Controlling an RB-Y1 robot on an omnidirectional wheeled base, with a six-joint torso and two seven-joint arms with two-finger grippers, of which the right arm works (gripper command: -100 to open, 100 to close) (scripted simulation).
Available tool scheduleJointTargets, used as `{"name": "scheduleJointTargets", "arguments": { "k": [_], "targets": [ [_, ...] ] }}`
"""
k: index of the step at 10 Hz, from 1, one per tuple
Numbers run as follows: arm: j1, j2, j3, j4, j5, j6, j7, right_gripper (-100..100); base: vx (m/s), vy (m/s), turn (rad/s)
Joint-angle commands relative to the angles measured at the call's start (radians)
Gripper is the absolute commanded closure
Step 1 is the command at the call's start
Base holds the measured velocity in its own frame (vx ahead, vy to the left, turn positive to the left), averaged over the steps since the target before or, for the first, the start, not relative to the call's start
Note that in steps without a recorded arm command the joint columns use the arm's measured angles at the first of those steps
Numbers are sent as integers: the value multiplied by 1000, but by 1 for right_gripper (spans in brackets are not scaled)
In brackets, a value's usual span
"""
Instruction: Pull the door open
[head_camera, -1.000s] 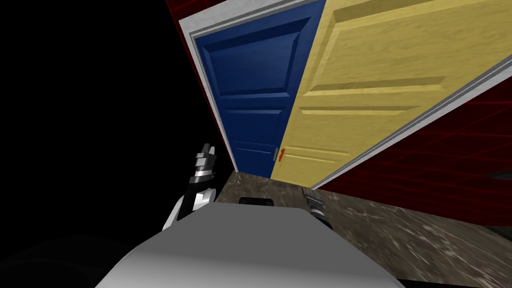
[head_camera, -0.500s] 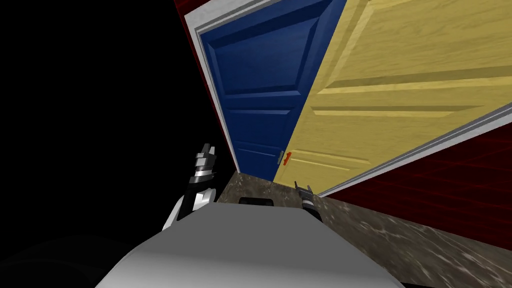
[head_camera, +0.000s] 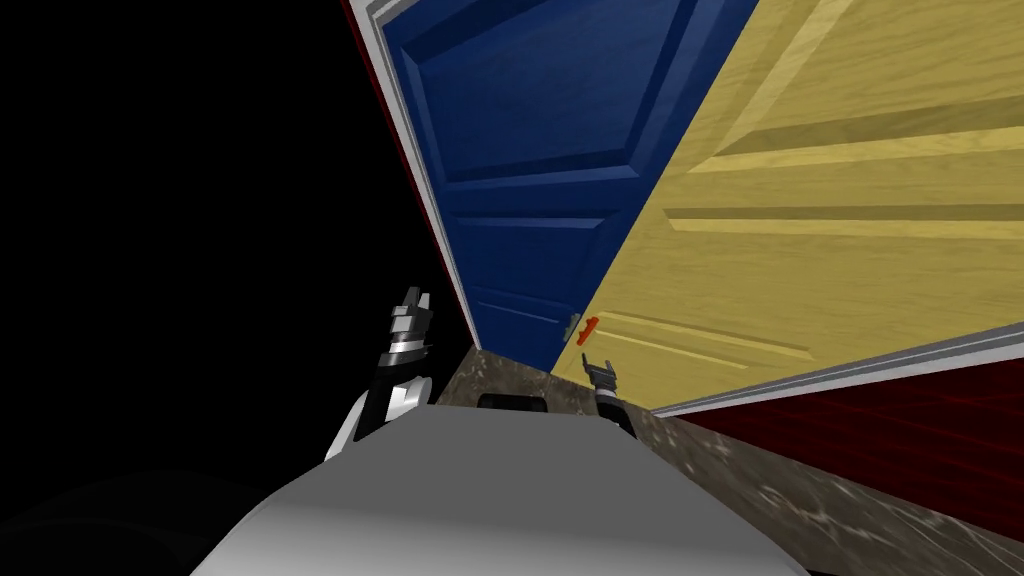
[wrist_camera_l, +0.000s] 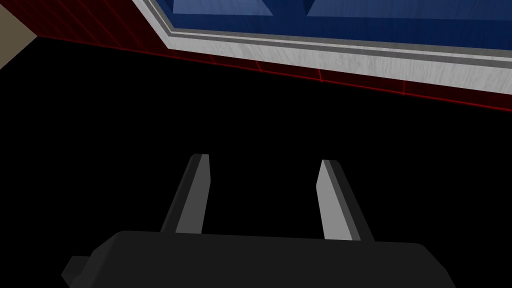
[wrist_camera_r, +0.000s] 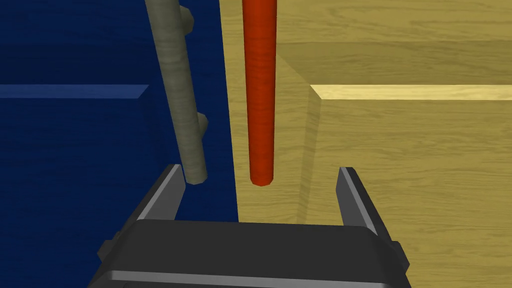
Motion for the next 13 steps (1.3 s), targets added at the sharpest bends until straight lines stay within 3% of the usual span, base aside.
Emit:
{"name": "scheduleJointTargets", "arguments": {
  "k": [1,4,8,10,13],
  "targets": [
    [20,-7,-8,12,-4,1,0,-100,-81,-26,-121],
    [49,-20,-23,30,-13,4,2,-100,-170,-18,-100],
    [117,-61,-73,80,-38,15,6,-100,-190,-29,-165],
    [125,-66,-81,86,-42,17,7,-100,-84,-14,-43],
    [153,-93,-120,118,-60,33,14,-100,-19,-25,-98]
  ]
}}
